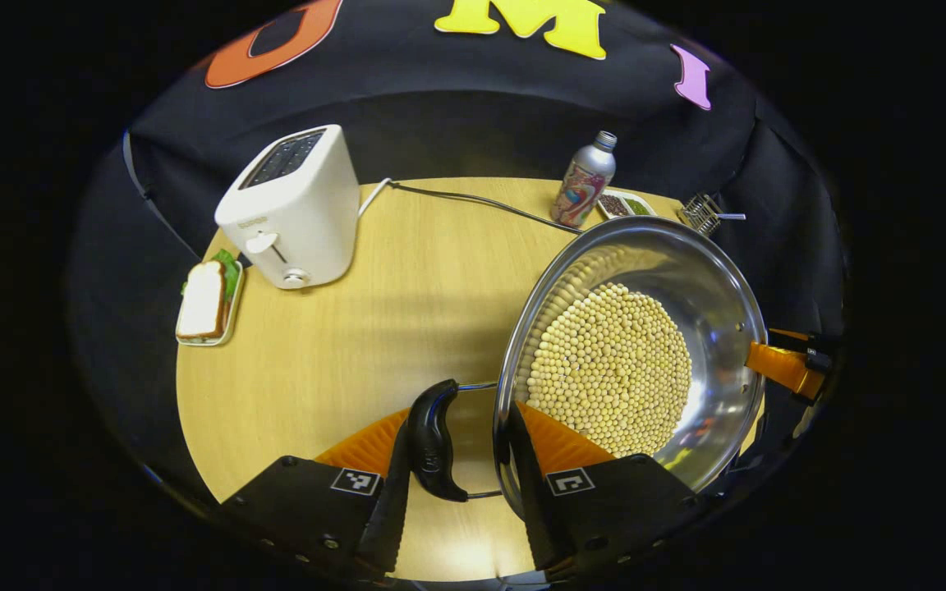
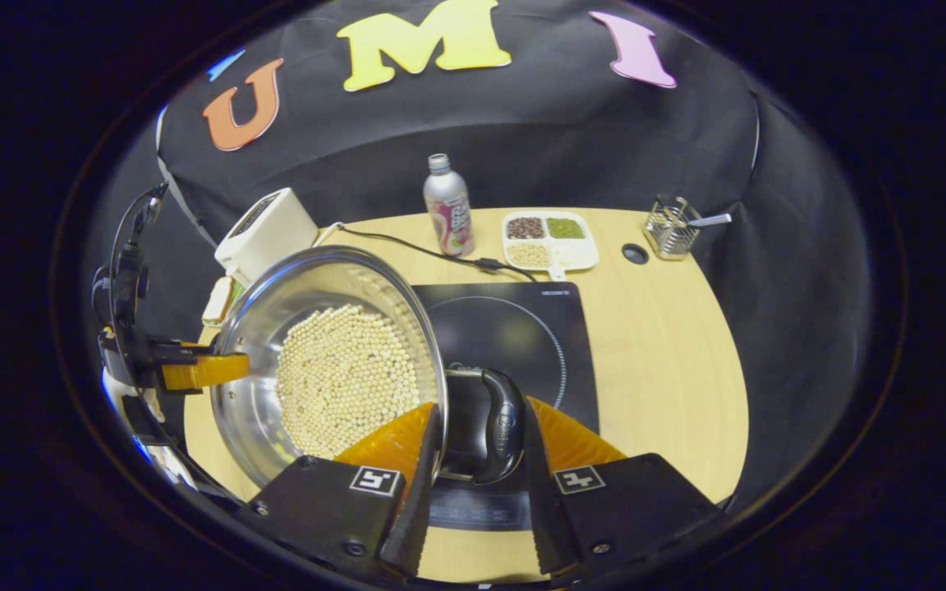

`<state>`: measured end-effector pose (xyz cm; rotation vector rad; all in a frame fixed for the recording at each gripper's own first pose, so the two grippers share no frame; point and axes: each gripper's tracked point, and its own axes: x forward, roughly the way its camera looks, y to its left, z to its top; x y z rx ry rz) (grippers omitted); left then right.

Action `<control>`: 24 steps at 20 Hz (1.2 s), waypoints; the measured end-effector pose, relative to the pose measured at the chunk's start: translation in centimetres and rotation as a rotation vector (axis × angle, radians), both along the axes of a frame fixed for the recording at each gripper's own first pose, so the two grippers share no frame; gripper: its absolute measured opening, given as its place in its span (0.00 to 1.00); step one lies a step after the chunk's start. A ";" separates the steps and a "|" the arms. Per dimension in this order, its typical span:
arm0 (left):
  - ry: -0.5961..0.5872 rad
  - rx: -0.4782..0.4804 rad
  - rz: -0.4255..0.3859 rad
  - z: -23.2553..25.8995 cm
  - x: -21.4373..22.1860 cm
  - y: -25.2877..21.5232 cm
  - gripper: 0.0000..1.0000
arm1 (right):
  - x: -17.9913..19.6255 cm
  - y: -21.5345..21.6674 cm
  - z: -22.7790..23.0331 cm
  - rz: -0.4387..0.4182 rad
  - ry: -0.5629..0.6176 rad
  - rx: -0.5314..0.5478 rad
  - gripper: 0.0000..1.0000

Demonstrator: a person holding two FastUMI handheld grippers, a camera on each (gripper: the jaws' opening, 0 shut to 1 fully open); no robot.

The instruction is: First push the handle of the pot to place it horizontally, then grasp the pot with both hands and set it on the induction cooktop.

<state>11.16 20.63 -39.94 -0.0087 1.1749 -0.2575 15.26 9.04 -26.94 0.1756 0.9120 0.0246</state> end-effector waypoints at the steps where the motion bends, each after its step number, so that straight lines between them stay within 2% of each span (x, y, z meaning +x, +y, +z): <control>1: 0.001 0.001 -0.005 0.0 0.2 0.0 0.59 | -0.1 -1.0 -0.1 -0.003 0.001 -0.001 0.51; 7: 0.009 0.005 -0.011 0.1 0.4 -0.2 0.59 | -0.3 -6.3 -1.1 -0.019 0.016 0.004 0.52; 14: 0.028 0.005 0.015 0.1 -0.2 0.0 0.59 | 1.1 -10.4 -2.2 0.008 0.036 0.001 0.51; 22: 0.054 0.021 0.056 0.4 -0.4 0.2 0.59 | 3.7 -11.8 -3.4 0.062 0.073 0.008 0.52; 23: 0.059 0.026 0.060 0.3 -0.4 0.2 0.63 | 3.9 -11.7 -3.7 0.070 0.079 0.010 0.51; 24: 0.063 0.029 0.063 0.4 -0.4 0.1 0.59 | 4.0 -11.7 -3.9 0.074 0.085 0.012 0.52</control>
